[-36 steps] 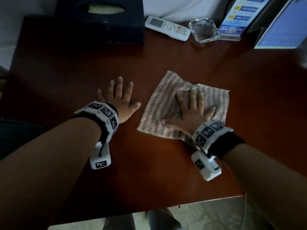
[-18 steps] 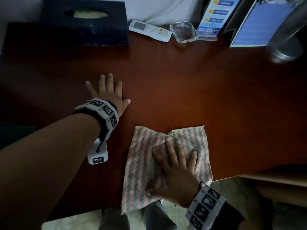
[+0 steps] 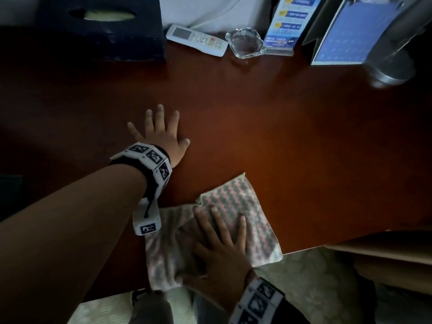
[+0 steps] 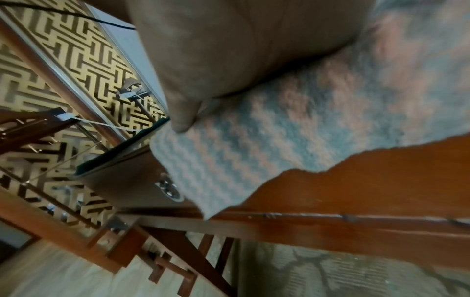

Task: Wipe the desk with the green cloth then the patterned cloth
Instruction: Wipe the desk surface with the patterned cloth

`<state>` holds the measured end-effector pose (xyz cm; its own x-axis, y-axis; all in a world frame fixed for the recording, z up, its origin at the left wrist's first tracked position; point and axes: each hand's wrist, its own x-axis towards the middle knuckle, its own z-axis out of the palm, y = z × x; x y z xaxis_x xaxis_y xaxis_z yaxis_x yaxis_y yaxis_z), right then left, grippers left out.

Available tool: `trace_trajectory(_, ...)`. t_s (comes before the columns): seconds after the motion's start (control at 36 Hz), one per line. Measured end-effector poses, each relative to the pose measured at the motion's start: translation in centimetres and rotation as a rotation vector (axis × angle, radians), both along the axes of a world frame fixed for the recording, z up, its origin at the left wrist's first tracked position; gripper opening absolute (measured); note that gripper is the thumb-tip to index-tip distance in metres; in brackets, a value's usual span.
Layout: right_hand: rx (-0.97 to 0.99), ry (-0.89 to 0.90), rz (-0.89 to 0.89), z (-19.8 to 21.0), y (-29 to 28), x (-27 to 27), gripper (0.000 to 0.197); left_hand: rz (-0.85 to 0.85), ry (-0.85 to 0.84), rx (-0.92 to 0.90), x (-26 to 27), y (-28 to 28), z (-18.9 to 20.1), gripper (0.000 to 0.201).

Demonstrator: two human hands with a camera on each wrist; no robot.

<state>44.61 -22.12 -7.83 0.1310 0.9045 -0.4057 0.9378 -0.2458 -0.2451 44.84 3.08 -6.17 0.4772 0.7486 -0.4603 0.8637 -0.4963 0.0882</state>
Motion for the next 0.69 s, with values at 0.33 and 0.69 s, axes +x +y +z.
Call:
trace_trajectory(0.33, -0.125, -0.017, -0.269, 0.2, -3.1, 9.4, 0.069, -0.015, 0.021, -0.080, 3.1, -0.5, -1.2, 0.079)
trace_trajectory(0.69, -0.272, 0.042, -0.402, 0.9, 4.1, 13.6, 0.085, -0.022, 0.055, -0.082, 3.2, -0.3, -1.6, 0.079)
